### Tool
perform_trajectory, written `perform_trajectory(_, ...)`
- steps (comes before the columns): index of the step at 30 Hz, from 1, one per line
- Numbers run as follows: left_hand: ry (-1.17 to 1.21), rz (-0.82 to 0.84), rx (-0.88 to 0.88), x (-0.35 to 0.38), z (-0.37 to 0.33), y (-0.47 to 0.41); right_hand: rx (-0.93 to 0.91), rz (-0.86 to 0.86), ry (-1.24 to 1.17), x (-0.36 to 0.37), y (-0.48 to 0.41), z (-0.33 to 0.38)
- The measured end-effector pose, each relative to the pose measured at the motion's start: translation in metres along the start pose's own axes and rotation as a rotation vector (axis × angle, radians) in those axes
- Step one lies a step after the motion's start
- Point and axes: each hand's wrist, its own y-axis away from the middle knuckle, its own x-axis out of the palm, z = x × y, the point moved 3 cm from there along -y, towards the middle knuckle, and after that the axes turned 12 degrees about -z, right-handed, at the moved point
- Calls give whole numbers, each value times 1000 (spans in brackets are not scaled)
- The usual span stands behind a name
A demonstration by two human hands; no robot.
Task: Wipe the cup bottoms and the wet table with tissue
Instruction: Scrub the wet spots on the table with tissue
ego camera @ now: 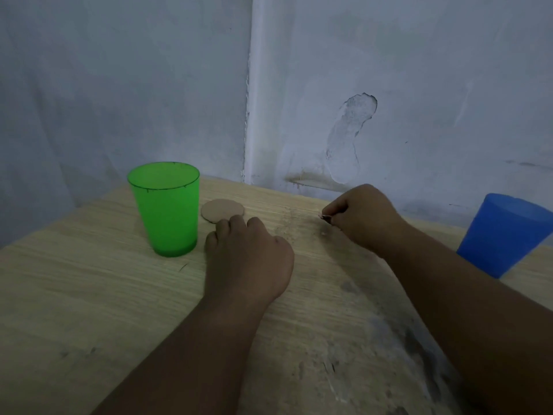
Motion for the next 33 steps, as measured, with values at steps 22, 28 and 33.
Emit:
perform_trajectory(22,-10,-12,3,1,1,-1,421,75,-695,0,2,-25)
perform_trajectory(28,-10,-7,1,1,1,-1,57,-89,-106,13,-7,-23)
perform_trajectory(33,-10,4,-2,1,1,0,-107,-102,153,14,-2,-19)
